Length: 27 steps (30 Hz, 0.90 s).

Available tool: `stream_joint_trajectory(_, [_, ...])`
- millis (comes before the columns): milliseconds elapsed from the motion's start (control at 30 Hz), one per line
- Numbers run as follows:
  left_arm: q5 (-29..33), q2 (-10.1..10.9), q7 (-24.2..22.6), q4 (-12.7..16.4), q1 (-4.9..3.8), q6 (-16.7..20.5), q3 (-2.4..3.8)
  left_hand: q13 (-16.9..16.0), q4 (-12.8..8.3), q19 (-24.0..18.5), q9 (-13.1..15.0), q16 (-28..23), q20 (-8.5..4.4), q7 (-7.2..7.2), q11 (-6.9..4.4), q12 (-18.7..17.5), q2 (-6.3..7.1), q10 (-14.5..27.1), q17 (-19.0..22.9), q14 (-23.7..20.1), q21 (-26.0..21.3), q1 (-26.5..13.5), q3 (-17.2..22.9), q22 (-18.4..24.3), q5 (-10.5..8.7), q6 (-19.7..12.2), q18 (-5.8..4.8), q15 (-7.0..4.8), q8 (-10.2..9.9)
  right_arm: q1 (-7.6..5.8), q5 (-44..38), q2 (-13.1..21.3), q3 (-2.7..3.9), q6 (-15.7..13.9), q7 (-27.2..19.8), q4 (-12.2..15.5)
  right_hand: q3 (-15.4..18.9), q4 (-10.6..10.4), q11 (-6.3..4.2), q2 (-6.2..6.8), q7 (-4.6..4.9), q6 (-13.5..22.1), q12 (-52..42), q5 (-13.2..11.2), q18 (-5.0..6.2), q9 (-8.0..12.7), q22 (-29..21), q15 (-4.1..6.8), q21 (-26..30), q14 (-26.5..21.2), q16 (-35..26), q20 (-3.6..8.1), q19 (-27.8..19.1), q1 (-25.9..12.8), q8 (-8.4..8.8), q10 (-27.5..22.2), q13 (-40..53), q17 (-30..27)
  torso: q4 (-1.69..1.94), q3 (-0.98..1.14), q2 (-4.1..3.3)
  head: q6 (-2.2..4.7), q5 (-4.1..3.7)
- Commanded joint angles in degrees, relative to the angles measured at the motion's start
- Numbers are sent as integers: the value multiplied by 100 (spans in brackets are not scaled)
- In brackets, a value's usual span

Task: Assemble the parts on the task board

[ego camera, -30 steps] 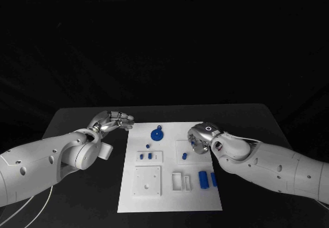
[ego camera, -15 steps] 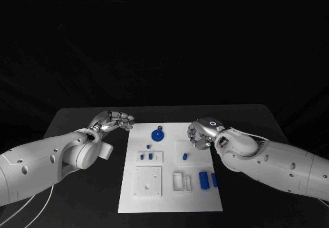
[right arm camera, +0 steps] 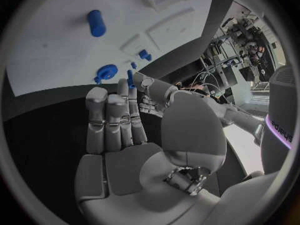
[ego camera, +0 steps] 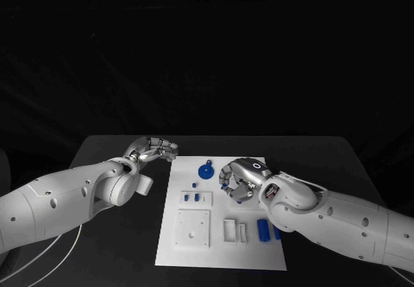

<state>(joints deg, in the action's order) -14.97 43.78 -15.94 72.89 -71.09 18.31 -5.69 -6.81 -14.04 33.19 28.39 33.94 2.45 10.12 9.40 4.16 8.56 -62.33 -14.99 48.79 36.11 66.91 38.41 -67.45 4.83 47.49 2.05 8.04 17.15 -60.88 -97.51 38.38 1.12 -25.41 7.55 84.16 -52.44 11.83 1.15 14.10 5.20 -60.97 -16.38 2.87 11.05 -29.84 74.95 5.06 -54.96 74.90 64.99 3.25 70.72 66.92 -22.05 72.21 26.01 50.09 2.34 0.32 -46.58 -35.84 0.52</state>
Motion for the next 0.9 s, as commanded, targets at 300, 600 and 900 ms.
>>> stream_joint_trajectory(300, [151,-521,-136,-492,6,166,-37,12,-31,26,0,-39,-8,4,1,12,-34,22,-33,9,-45,45,15,-9,19,-32,84,7,49,231,-344,-352,-193,85,-207,-63,-27,8,-55,-31,12,1,17,-7,395,-10,100,67,-29,-46,-3,44,7,5,-20,188,26,-8,-11,-96,240,-159,364])
stream_joint_trajectory(600, [232,-815,-165,-739,32,172,-40,19,-30,27,-2,-61,-5,7,2,13,-47,24,-42,-9,-55,42,13,-10,22,-36,82,13,52,430,-681,-617,-378,156,-114,-247,-3,38,-54,-36,13,6,24,-7,395,-29,127,67,-86,-44,-12,60,40,4,-17,182,57,-9,-27,-169,365,-289,559])
stream_joint_trajectory(900, [233,-896,-184,-805,45,142,-39,26,-27,28,-3,-81,-1,10,3,16,-65,25,-52,-24,-64,35,9,-12,23,-41,81,19,55,665,-1123,-877,-425,197,33,-454,-2,66,-55,-43,14,8,45,-6,395,-68,147,67,-271,-35,-27,106,71,-3,-7,176,127,-10,-19,-218,401,-412,787])
